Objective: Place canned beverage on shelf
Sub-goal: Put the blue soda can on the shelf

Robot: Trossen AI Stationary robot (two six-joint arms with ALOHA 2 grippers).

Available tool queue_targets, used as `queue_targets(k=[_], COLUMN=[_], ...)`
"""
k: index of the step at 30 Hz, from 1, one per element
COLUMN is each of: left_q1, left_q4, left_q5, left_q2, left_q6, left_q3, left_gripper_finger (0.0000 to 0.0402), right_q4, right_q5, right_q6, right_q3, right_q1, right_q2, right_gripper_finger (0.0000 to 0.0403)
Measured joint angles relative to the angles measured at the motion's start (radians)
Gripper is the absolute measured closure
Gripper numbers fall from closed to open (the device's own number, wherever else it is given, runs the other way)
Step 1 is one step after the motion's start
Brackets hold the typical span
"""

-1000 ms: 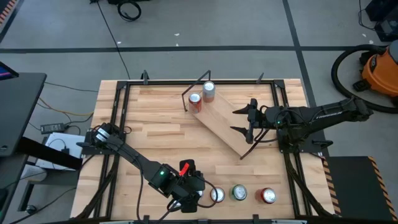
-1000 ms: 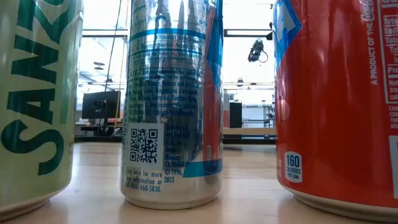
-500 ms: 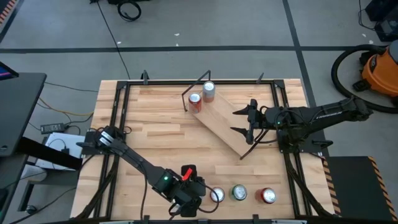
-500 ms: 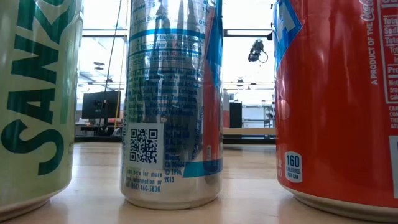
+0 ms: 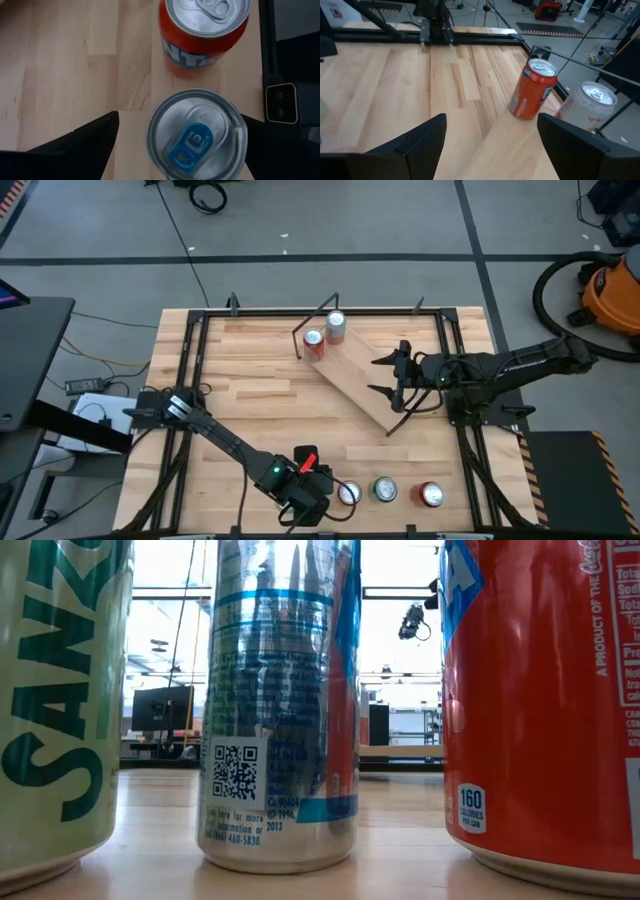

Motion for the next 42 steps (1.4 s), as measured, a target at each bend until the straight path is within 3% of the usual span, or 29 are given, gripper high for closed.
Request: queue_targets(k=[15, 27, 36, 42], left_q1=[0.028, 0.127, 0.282, 0.391], left_q4=[-0.062, -0.139, -0.112, -0.069], left_q5=[0.003, -0.036, -0.062, -0.02], left_q2=[0.0, -0.069, -0.106, -0.106], left_q6=[0.031, 0.235, 0.457, 0.585], left_q3=[0.001, -0.003, -0.001, -0.001], left_gripper_finger=[0.0158, 0.0139, 0.0143, 0.0143], right_q4=[-0.004, -0.006, -0.056, -0.08], right_q5=[0.002, 0.003, 0.002, 0.004], right_q6=[-0.002, -0.002, -0.002, 0.008], right_q3=[0.0, -0.001, -0.001, -0.001], right_q1=[0.0, 0.0, 0.0, 0.0], right_q2=[0.006, 0.006, -0.01, -0.015], right_gripper_finger=[0.008, 0.008, 0.008, 0.008])
